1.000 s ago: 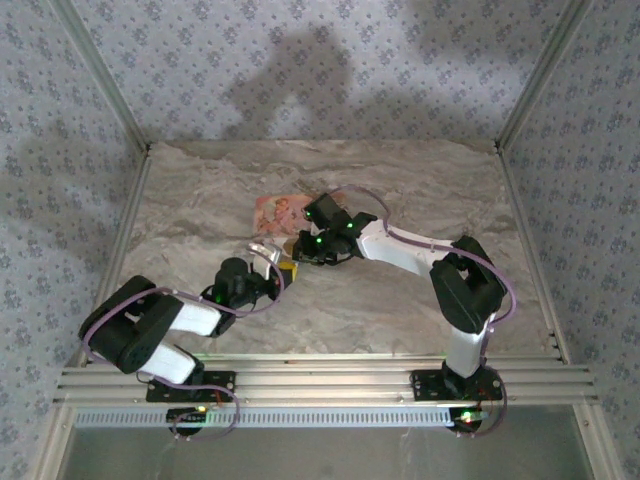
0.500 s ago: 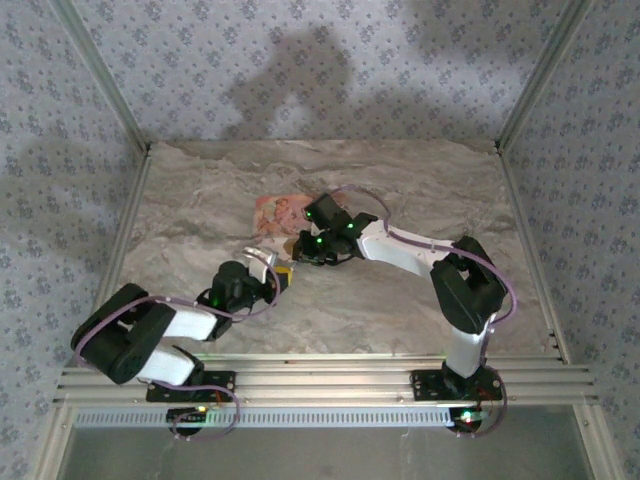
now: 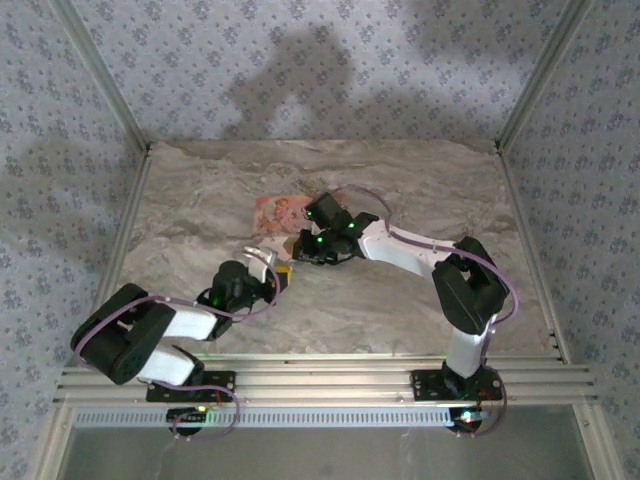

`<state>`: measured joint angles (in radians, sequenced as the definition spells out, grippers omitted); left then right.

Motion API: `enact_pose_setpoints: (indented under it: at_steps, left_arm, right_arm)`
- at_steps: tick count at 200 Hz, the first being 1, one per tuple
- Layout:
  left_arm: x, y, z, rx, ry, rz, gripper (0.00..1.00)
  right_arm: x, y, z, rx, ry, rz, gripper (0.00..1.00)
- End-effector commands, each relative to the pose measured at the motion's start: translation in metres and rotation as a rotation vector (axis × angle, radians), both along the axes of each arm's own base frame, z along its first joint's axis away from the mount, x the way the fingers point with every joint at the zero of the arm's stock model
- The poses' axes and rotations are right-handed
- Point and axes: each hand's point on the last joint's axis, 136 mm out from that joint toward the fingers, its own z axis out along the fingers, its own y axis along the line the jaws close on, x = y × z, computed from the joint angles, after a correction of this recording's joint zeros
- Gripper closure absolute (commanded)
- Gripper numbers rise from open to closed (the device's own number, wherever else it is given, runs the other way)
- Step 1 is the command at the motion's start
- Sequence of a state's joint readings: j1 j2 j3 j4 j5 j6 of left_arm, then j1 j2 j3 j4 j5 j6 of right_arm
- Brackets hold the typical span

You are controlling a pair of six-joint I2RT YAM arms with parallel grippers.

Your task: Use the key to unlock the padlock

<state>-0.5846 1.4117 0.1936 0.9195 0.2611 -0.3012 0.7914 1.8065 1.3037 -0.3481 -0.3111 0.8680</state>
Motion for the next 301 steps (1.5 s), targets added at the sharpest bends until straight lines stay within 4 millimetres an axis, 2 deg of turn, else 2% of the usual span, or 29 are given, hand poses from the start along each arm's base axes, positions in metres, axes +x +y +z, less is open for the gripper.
enact_pose_setpoints:
  at_steps: [1, 121, 204, 255, 276, 301]
  left_arm:
    - [0.007, -0.009, 0.018, -0.045, -0.045, -0.019, 1.0]
    - [0.012, -0.015, 0.024, -0.073, -0.047, -0.026, 1.0]
    - [0.013, -0.016, 0.06, -0.264, -0.069, -0.103, 1.0]
    - [0.018, -0.016, 0.085, -0.393, -0.089, -0.177, 1.0]
    - [0.019, -0.018, 0.087, -0.408, -0.087, -0.19, 1.0]
    - [0.019, -0.016, 0.077, -0.361, -0.086, -0.151, 1.0]
  right_arm:
    - [0.0, 0.003, 0.022, 0.052, -0.029, 0.003, 1.0]
    - [-0.001, 0.006, 0.019, 0.055, -0.02, 0.007, 1.0]
    - [-0.008, 0.004, 0.014, 0.058, -0.008, 0.025, 1.0]
    - [-0.02, 0.009, 0.01, 0.085, 0.039, 0.073, 1.0]
    - [-0.024, 0.013, 0.013, 0.098, 0.052, 0.096, 1.0]
    - [-0.025, 0.012, 0.018, 0.096, 0.04, 0.091, 1.0]
